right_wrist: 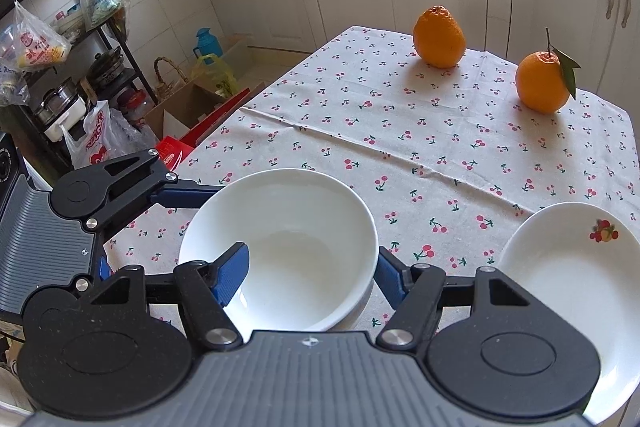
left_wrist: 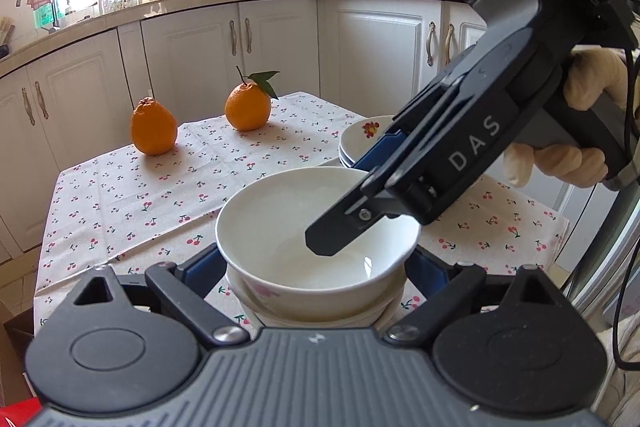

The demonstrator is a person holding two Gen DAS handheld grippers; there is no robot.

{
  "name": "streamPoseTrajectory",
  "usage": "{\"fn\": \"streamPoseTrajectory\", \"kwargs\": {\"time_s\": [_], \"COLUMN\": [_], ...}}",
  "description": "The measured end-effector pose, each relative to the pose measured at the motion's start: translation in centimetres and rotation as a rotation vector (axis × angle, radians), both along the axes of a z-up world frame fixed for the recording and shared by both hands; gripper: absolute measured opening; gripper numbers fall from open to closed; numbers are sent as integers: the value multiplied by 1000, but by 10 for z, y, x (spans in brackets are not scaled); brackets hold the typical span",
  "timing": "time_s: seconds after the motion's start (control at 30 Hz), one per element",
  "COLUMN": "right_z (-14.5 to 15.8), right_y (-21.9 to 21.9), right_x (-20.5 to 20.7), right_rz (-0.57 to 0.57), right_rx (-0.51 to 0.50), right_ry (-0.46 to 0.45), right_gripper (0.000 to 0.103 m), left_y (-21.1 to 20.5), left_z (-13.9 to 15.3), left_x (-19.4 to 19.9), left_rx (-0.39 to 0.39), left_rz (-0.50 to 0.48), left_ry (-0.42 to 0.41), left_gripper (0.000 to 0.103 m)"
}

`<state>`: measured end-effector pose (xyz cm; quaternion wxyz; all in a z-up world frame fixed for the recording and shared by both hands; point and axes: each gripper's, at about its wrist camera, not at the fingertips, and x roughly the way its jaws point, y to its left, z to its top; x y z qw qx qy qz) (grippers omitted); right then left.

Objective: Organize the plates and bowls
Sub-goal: 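Carry the held bowl over the two nested bowls, then lower the bowl into the nested bowls and open the right gripper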

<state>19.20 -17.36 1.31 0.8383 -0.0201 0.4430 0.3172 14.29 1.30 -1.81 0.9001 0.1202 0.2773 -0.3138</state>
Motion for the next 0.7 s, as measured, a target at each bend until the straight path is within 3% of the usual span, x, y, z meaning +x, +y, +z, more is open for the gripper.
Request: {"fn": "streamPoseTrajectory", "kwargs": {"time_s": [0.5, 0.6, 0.7], "right_z": [-3, -3, -1], "right_y": [3, 4, 4], "right_x": [-1, -4, -8], "right_rz": [7, 14, 14], "right_rx": [-31, -34, -40], "right_ry": [-23, -40, -69], "right_gripper": [73, 78, 89], "left_y": [5, 7, 10], "left_z": [-2, -3, -2], "left_x": [2, 1, -1], "left_rx": [-23, -21, -23], "left_rz": [-8, -9, -16], "left_ry": [28, 23, 20], "left_gripper": [96, 99, 100]}}
